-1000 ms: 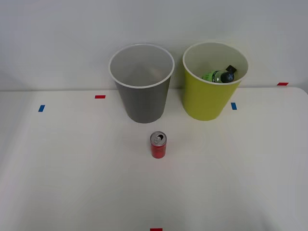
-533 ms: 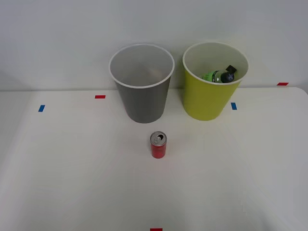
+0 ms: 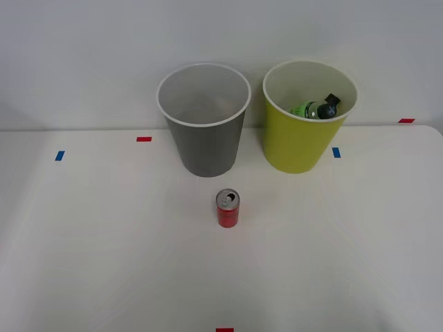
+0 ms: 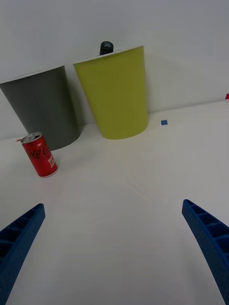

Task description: Put cans in the gray bin, plastic bottles in the light green bin

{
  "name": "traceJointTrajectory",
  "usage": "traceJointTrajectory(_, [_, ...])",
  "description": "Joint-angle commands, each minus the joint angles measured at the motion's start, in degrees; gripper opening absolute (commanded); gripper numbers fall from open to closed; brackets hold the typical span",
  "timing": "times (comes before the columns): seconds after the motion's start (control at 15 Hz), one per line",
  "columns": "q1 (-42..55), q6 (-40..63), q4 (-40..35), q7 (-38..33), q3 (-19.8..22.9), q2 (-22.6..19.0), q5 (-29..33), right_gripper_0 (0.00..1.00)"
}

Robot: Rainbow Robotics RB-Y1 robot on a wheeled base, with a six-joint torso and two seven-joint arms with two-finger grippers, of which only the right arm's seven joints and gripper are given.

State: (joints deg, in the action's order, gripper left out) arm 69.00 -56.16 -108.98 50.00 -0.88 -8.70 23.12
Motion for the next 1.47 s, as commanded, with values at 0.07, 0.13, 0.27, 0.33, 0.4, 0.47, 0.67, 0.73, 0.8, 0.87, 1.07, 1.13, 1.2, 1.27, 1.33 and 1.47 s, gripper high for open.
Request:
traceJointTrajectory(0.07, [0.00,0.00,0.00,0.01,0.00,0.00,-0.01,1.00])
traceJointTrajectory(0.13, [0.00,0.00,0.00,0.01,0.00,0.00,-0.01,1.00])
traceJointTrajectory(0.27, [0.00,0.00,0.00,0.01,0.00,0.00,-0.01,1.00])
traceJointTrajectory(0.33, [0.00,0.00,0.00,0.01,0.00,0.00,-0.01,1.00])
traceJointTrajectory(0.4, [0.00,0.00,0.00,0.01,0.00,0.00,-0.01,1.00])
traceJointTrajectory(0.47, [0.00,0.00,0.00,0.01,0.00,0.00,-0.01,1.00])
traceJointTrajectory(0.67, [0.00,0.00,0.00,0.01,0.00,0.00,-0.01,1.00])
traceJointTrajectory(0.73, [0.00,0.00,0.00,0.01,0.00,0.00,-0.01,1.00])
traceJointTrajectory(0.8, [0.00,0.00,0.00,0.01,0.00,0.00,-0.01,1.00])
traceJointTrajectory(0.87, [0.00,0.00,0.00,0.01,0.00,0.00,-0.01,1.00])
traceJointTrajectory(1.07, [0.00,0.00,0.00,0.01,0.00,0.00,-0.01,1.00])
traceJointTrajectory(1.13, [0.00,0.00,0.00,0.01,0.00,0.00,-0.01,1.00])
traceJointTrajectory(1.2, [0.00,0.00,0.00,0.01,0.00,0.00,-0.01,1.00])
traceJointTrajectory(1.27, [0.00,0.00,0.00,0.01,0.00,0.00,-0.01,1.00])
traceJointTrajectory(1.33, [0.00,0.00,0.00,0.01,0.00,0.00,-0.01,1.00])
traceJointTrajectory(1.47, [0.00,0.00,0.00,0.01,0.00,0.00,-0.01,1.00])
